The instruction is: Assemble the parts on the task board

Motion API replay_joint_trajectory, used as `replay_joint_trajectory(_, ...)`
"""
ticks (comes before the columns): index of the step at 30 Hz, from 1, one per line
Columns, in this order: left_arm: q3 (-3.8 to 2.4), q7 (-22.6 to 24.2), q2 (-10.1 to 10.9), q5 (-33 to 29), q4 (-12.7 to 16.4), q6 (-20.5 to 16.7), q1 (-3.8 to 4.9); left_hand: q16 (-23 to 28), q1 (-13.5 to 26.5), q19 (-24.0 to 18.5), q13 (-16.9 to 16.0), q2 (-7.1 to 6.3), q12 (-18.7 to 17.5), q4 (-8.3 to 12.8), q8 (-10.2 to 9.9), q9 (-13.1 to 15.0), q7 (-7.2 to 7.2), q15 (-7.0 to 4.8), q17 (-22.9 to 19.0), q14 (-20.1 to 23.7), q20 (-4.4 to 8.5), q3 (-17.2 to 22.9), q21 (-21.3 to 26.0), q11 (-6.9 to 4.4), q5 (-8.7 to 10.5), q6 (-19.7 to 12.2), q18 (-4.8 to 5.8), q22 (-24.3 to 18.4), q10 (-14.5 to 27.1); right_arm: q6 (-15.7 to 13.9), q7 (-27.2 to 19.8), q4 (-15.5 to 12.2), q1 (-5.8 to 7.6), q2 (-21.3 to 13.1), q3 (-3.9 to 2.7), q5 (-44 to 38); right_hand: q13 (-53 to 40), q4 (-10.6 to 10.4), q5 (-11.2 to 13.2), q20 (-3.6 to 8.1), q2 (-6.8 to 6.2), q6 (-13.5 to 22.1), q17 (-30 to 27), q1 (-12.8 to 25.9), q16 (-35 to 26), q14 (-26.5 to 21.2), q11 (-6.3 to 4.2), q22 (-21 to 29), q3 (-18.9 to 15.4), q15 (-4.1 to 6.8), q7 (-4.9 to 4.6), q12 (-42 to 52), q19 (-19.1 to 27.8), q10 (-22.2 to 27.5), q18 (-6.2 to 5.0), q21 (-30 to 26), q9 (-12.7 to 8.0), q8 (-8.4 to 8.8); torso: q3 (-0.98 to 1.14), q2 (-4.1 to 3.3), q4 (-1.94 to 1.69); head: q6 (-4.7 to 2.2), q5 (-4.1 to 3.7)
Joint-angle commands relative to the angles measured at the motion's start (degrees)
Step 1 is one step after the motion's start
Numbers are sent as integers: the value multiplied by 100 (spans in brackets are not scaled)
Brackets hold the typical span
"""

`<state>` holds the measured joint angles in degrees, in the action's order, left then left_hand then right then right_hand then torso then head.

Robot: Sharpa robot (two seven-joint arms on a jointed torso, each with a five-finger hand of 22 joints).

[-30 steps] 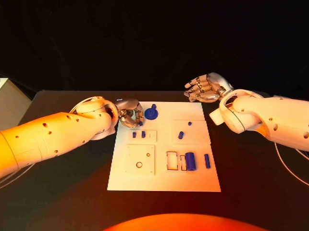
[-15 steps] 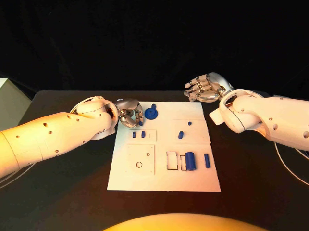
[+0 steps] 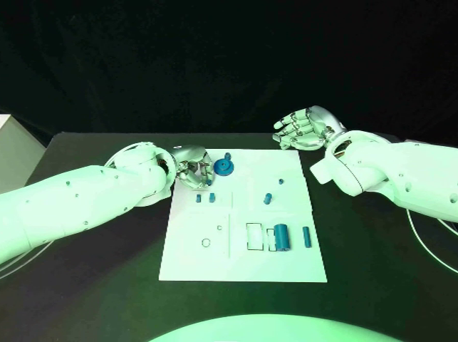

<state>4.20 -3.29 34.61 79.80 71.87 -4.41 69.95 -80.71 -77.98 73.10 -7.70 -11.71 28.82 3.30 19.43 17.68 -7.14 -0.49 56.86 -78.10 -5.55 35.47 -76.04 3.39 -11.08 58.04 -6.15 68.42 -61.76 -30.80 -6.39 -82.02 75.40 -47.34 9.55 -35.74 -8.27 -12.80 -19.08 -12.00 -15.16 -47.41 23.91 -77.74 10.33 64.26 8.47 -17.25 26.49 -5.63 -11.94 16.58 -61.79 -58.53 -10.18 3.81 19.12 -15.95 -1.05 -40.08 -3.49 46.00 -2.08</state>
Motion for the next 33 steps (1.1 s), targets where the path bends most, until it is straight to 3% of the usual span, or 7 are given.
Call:
replay_joint_trajectory(1, 11, 34, -21, 13, 0, 58, -16, -6, 75, -27, 7, -5, -32, -1, -40, 10, -5, 13, 1, 20, -11, -42, 23, -3, 35, 53, 41, -6, -42, 75, -68, -9, -2, -2, -1, -23, 5, 31, 27, 0, 0, -13, -5, 62, -23, 3, 34, 5, 1, -19, -68, -18, 38, -4, -30, -17, -9, 25, 1, 4, 0, 4, 0)
replay_joint_trajectory(33, 24, 26, 15, 15, 9, 13, -32, -3, 65, -95, 27, -32, -142, -3, -140, -6, -35, 42, -23, 49, -16, -79, 94, 36, 83, -38, 21, -91, 5, 60, -73, -2, -2, 1, -1, -23, 30, 35, 27, -3, 3, -16, -17, 75, -36, 8, 36, 32, -1, -21, -70, -19, 40, -9, -31, -15, -14, 29, 3, 2, 3, 11, 3)
